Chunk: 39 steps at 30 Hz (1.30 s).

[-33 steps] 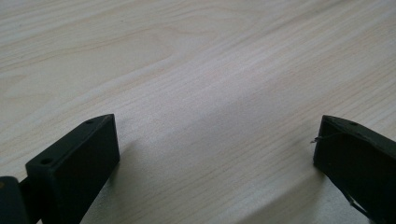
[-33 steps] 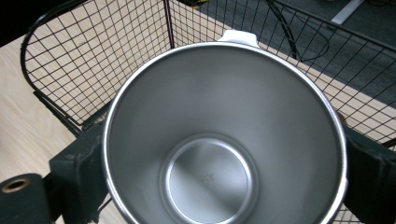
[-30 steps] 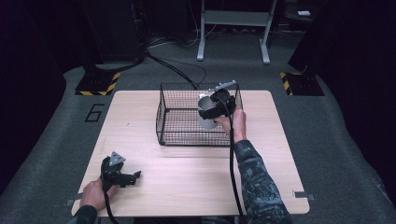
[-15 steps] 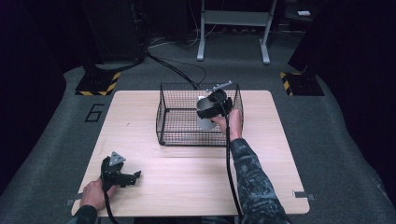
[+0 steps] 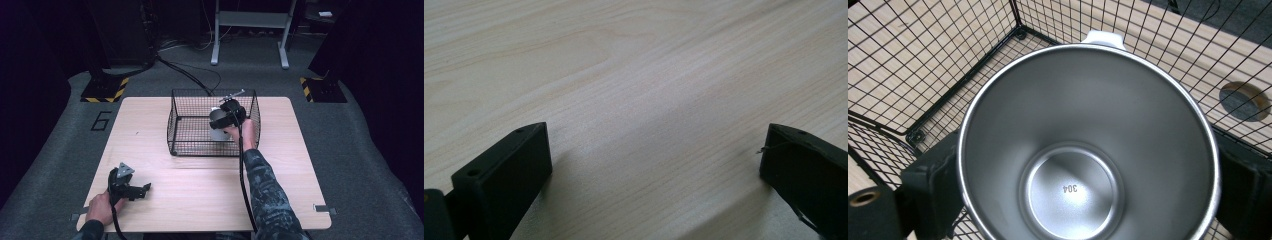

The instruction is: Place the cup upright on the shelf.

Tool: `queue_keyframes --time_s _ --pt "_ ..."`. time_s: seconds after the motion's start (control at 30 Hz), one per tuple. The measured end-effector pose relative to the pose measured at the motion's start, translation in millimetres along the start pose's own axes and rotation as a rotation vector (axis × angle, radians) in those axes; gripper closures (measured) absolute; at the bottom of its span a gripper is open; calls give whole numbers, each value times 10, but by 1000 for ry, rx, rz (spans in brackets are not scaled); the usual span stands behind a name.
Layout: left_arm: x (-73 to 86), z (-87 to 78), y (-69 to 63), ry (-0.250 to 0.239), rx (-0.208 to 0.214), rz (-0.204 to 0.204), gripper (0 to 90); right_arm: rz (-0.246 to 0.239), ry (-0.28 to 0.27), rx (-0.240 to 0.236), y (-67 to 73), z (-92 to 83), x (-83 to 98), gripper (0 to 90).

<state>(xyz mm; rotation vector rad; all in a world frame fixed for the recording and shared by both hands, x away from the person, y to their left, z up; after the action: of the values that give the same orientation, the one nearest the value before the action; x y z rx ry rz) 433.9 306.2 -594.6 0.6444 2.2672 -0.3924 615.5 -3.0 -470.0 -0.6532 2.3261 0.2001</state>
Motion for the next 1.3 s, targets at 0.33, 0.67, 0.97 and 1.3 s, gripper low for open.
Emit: queue_keyframes --time_s 0.33,0.67,0.97,1.3 --pt "0 2 -3 -3 -2 -7 1 7 44 -6 45 128 59 63" --pt "0 1 -3 -2 -2 -7 1 7 69 -6 49 191 101 62" --pt "0 1 -3 -3 -2 -7 1 2 94 -8 63 236 146 62" --pt "-1 2 -4 -3 -2 -8 1 -4 100 -1 80 238 173 61"
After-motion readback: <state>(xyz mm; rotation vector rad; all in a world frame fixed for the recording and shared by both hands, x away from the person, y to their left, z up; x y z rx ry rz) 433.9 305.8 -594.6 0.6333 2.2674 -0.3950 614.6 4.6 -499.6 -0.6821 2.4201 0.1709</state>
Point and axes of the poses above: each handheld gripper's, and its own axes: z roughly forward along the jaws, x roughly out of its underside, y roughly to its left, the point moved 9 cm from there along z, roughly forward along the jaws, and after that the axes turned 8 degrees about x, right-handed, at the moved point
